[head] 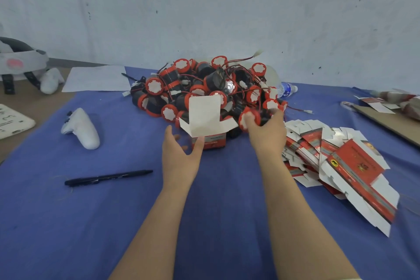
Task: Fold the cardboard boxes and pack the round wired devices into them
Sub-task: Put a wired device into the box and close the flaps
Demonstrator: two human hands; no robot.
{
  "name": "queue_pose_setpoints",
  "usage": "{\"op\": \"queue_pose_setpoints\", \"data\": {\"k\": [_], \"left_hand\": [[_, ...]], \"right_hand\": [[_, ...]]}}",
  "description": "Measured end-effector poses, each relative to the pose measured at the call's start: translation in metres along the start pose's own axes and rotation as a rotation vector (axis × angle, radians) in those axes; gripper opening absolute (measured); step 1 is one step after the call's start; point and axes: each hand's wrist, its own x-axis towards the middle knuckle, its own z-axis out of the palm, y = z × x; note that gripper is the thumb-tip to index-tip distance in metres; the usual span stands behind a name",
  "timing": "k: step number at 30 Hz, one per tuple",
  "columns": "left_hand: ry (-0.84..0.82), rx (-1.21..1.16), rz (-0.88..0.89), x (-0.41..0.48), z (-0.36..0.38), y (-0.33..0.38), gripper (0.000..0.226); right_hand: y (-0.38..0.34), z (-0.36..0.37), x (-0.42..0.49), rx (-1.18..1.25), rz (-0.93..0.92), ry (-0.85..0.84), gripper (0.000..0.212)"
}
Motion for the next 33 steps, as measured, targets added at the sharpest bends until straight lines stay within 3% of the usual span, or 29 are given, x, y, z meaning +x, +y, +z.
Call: {"op": "queue_pose_setpoints", "data": {"k": [3,5,7,11,14,18,22,24,27,29,32,33], "left_hand": [[-0.030,-0.002,-0.056,0.000,0.001,0.000,0.072],[-0.051,0.030,-0.056,0.000,0.000,0.000,0.061],[-0.061,0.048,-0.037,-0.001,0.001,-0.001,0.046],[-0.073,0.116,0.005,0.000,0.001,-0.001,0.031],[-0.064,0.117,-0.003,0.001,0.001,0.000,0.030],[-0.017,0.093,-0.009,0.002,0.001,0.003,0.026],[0.019,0.132,-0.029,0.004,0.000,0.003,0.044],[0.029,0.071,-0.092,0.004,-0.001,0.004,0.038],[0.025,-0.006,-0.155,0.002,-0.004,0.005,0.028],[0.025,-0.017,-0.150,0.001,-0.006,0.005,0.032],[0.014,-0.083,-0.172,0.000,-0.005,0.005,0.032],[0.010,-0.096,-0.175,0.000,-0.004,0.005,0.030]], "right_hand": [[-0.024,-0.007,-0.006,0.380,-0.043,0.035,0.045],[-0.036,0.001,-0.011,0.466,-0.041,-0.047,0.029],[-0.041,0.019,-0.018,0.355,-0.023,-0.165,0.025],[-0.027,0.053,-0.033,-0.367,-0.127,-0.303,0.044],[-0.026,0.057,-0.031,-0.553,-0.168,-0.374,0.048],[-0.032,0.051,-0.028,-0.609,-0.217,-0.459,0.043],[-0.045,0.039,-0.026,-0.643,-0.263,-0.601,0.038],[-0.046,0.032,-0.032,-0.655,-0.304,-0.723,0.045],[-0.043,0.018,-0.040,-0.489,-0.356,-0.852,0.050],[-0.038,0.011,-0.041,-0.295,-0.347,-0.715,0.034],[-0.020,0.003,-0.032,-0.077,-0.147,-0.163,0.013],[-0.013,0.000,-0.028,-0.066,-0.042,-0.070,0.013]]}}
